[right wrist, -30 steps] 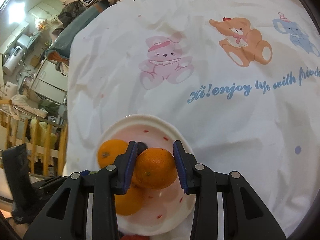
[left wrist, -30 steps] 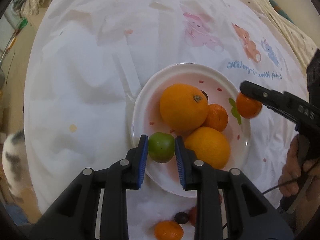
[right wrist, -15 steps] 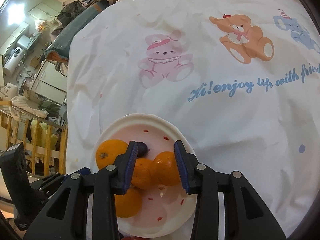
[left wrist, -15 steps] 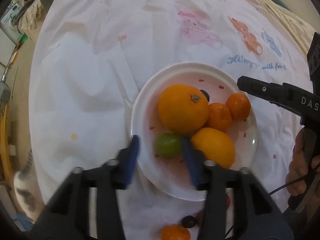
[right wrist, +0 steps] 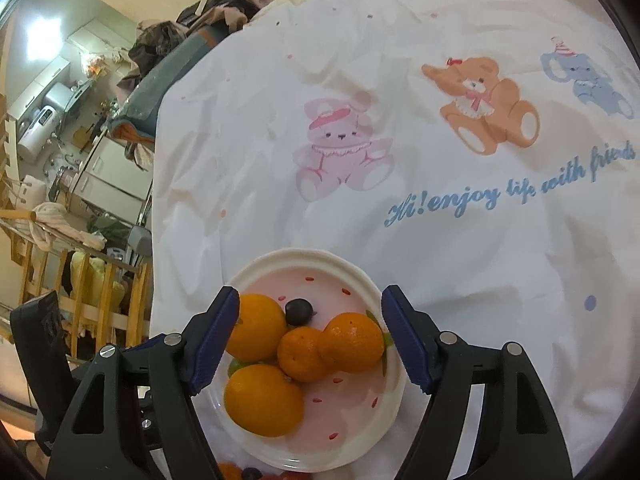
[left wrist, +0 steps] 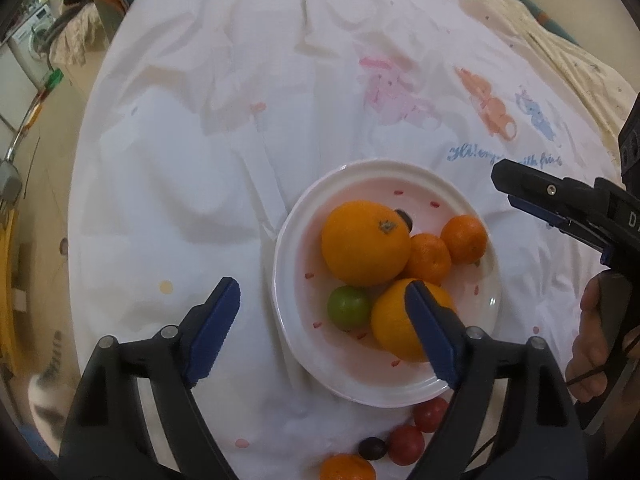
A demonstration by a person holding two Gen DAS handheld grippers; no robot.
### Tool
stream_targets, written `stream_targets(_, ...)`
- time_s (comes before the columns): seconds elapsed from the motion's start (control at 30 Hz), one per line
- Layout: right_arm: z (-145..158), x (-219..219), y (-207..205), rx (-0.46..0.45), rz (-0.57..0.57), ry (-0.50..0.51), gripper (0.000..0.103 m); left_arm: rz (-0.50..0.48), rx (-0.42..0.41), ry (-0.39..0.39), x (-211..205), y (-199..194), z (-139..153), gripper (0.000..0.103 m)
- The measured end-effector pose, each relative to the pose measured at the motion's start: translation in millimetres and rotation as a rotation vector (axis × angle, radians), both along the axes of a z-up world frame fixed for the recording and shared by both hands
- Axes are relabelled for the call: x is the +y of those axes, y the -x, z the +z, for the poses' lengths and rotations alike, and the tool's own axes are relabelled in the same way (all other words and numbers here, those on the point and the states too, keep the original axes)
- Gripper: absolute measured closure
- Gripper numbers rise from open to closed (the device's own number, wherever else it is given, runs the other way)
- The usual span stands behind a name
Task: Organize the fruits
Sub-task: 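Raise both tools away from the plate toward the remaining fruit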
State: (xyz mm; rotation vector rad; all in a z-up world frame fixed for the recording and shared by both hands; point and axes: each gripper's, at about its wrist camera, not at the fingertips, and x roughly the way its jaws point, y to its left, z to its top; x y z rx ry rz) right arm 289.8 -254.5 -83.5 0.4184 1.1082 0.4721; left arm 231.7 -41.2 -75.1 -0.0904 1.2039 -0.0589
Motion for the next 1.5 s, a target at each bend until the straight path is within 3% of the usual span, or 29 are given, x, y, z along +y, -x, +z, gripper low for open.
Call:
stream_targets(0.23,28,-8,24,-0.052,-0.025,0.017,0.027,-0.005,-0.133,-0.016,4,17,29,0.021)
stream_targets(0.4,47,-11,46,-0.098,-0.017,0.027,0.027,0.019,-0.171,-0.006,13,27,43,0.021)
stream_targets(0.63,56,-30,75,-0.088,-0.074,-0.017,0.027,0.046,-0.159,0.008,21,49,54,0.021)
stream_targets(0.83,63,-35,105,-0.093,-0.09,-0.028,0.026,0.028,-0.196,-0.014,23,76,67,0.021)
stream_targets(1.2,53,-38,159,-0.045,-0.116,0.001,0.026,0.023,-0.179,-0.001,24,105,57,0.021)
stream_targets(1.5,43,-38,172,-0.022,-0.157,0.07,0.026,0.054,-0.186,0.03,35,110,50,0.021)
